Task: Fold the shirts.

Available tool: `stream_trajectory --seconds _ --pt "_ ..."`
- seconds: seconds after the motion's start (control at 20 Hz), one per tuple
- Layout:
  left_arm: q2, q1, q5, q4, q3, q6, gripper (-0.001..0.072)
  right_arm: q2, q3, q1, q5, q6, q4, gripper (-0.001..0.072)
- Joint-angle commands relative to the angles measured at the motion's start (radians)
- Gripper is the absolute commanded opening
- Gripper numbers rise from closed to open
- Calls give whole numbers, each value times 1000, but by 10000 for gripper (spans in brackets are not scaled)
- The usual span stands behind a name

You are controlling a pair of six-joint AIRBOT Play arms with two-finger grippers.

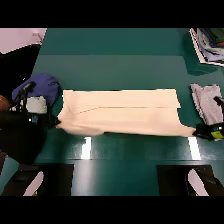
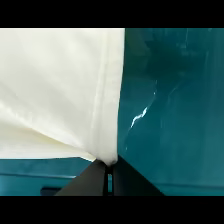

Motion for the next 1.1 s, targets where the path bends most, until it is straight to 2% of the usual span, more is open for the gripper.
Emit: stream_trajectory --seconds 0.0,0.15,0.3,0.45,0.65,0.7,0.75,0.8,0.85,1.05 --pt "-130 0 146 -3 72 63 23 -140 126 117 -113 2 -8 14" --pt "-322 0 258 -10 110 137 24 -345 267 215 -229 22 -6 15" --pt "-482 0 369 -14 169 207 25 -535 422 251 -258 29 -5 15" --pt "-600 0 468 -16 243 209 25 -671 544 246 -256 40 -5 16" --pt "-670 0 516 -21 314 208 25 -786 666 243 -245 40 15 18" --pt "-670 0 513 -27 323 207 28 -804 686 241 -245 39 52 87" --pt "-669 0 512 -46 330 207 157 -816 700 232 -249 39 91 228" --pt "-669 0 505 -69 338 204 410 -825 711 225 -250 38 140 327" --pt "-668 1 489 -84 351 199 512 -828 715 210 -249 27 183 339" --pt "-668 1 330 -85 435 199 499 -828 711 103 -124 -41 290 342"
